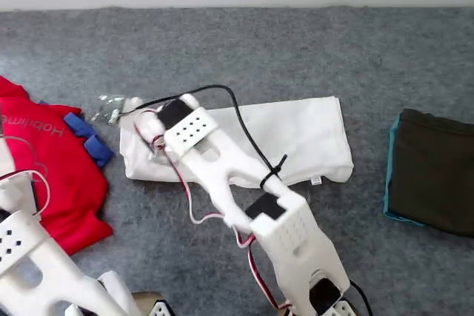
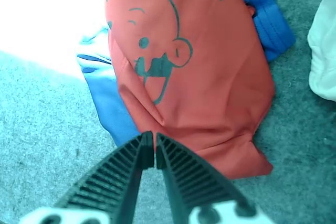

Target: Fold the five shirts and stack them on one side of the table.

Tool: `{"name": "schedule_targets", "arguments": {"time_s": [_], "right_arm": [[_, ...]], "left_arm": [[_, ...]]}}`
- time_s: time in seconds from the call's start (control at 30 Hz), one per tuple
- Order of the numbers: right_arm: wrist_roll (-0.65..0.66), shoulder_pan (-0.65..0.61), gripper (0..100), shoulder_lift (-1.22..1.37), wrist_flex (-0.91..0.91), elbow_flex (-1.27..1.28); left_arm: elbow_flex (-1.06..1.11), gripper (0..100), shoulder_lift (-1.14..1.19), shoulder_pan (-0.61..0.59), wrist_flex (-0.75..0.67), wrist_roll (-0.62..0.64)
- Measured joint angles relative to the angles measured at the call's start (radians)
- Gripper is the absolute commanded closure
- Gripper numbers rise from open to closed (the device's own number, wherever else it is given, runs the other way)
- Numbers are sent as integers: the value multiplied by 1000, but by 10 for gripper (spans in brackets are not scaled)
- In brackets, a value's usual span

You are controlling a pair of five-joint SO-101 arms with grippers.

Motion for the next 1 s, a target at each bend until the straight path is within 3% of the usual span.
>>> {"name": "schedule_targets", "arguments": {"time_s": [0.13,0.33,0.7,1.0], "right_arm": [[0,104,988,57,-199,0],[0,158,989,57,-232,0],[0,25,987,-58,51,0],[-112,48,987,-41,279,0]], "left_arm": [[0,984,0,0,0,0],[0,984,0,0,0,0],[0,984,0,0,0,0],[0,984,0,0,0,0]]}}
